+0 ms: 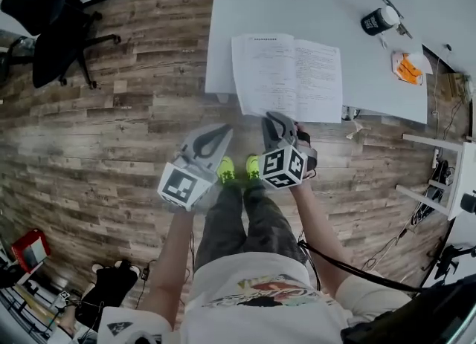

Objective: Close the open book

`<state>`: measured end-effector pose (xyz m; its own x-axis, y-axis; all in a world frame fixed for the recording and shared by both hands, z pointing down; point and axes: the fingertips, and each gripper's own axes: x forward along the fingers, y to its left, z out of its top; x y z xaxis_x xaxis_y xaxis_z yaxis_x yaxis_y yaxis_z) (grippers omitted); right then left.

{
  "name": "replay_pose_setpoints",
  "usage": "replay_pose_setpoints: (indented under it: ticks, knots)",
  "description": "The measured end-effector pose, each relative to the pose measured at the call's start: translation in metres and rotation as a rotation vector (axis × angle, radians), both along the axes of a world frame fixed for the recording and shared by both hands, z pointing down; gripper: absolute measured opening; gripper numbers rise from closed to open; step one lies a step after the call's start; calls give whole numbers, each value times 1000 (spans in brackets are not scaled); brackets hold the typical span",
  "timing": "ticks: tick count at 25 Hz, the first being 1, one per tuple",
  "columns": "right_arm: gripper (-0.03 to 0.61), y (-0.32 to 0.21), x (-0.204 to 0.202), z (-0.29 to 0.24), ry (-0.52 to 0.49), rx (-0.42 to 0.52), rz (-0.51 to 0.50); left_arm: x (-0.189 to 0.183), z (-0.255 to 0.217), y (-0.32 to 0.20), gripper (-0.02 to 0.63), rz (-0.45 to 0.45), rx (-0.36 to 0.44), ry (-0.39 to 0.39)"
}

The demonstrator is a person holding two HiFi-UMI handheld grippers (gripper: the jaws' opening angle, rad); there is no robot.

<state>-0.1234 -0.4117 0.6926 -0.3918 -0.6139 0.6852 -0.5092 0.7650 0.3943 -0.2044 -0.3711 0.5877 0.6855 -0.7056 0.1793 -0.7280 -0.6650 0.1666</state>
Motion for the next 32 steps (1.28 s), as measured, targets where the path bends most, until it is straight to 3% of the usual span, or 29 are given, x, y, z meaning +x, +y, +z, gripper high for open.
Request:
replay_pose_setpoints:
  ticks: [6,18,26,32]
  knots:
    - [46,4,5,-18,-108,-80,60,8,-24,3,14,10,-14,-17]
    - [43,6,39,-58,-138,-99,98,26,-77,7,14,34,-12,-59]
    - [43,7,64,-75,-203,-131,120,57,-107,4,14,12,98,-60]
    - [43,5,77,-79,-245,-138,116,78,-113,-2,14,7,108,-69]
